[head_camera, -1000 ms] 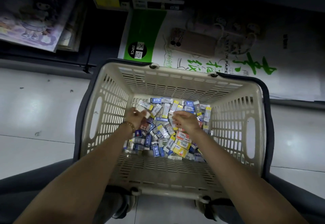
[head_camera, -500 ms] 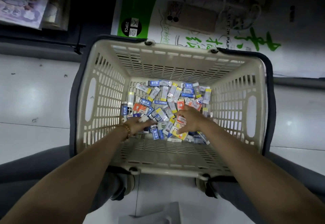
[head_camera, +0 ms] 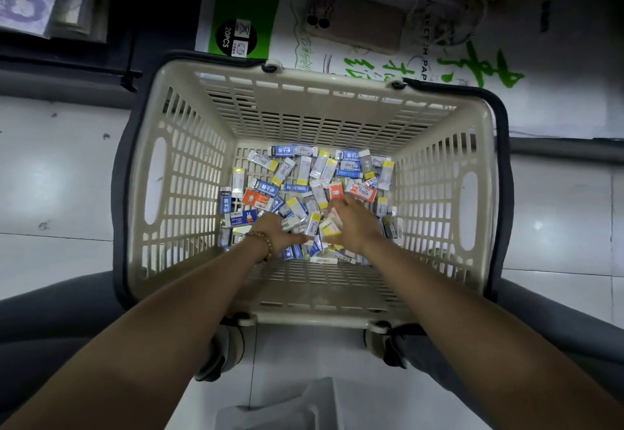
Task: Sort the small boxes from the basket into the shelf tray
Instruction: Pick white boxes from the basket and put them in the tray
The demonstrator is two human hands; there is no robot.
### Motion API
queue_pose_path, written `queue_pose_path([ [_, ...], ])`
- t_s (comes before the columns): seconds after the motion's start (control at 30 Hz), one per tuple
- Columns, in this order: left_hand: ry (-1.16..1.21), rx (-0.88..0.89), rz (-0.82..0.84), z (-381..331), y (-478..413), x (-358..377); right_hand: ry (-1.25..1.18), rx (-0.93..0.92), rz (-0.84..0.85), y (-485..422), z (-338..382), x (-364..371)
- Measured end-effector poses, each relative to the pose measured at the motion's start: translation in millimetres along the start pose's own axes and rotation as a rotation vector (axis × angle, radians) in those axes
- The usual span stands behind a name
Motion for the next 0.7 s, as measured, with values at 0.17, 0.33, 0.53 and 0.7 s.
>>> queue_pose_path([
  [0.17, 0.161, 0.042, -0.104, -2.9, -4.6, -16.1, -0.612, 0.343, -0.043, -15.7, -50.0, -35.2],
  [0.33, 0.379, -0.025, -0.281, 9.5, -11.4, -59.8, -1.258, 0.462, 0.008, -24.8, -59.1, -59.1],
  [0.53, 0.538, -0.129, -0.34, 21.6, -11.2, -69.9, -1.0, 0.283, 0.345, -11.6, -20.7, -35.2],
  [0.7, 0.506, -0.134, -0.339, 33.8, -4.1, -63.6, -0.493, 0.236, 0.203, -0.1, 0.1, -7.9],
])
Point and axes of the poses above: each hand's wrist, its own y-axis away from the middle knuckle, its own x-axis out of the palm, z = x × y, the point moved 8 cm from there along -y, towards the middle knuckle, and after that the axes turned 9 degrees about x, right-handed, at the moved point
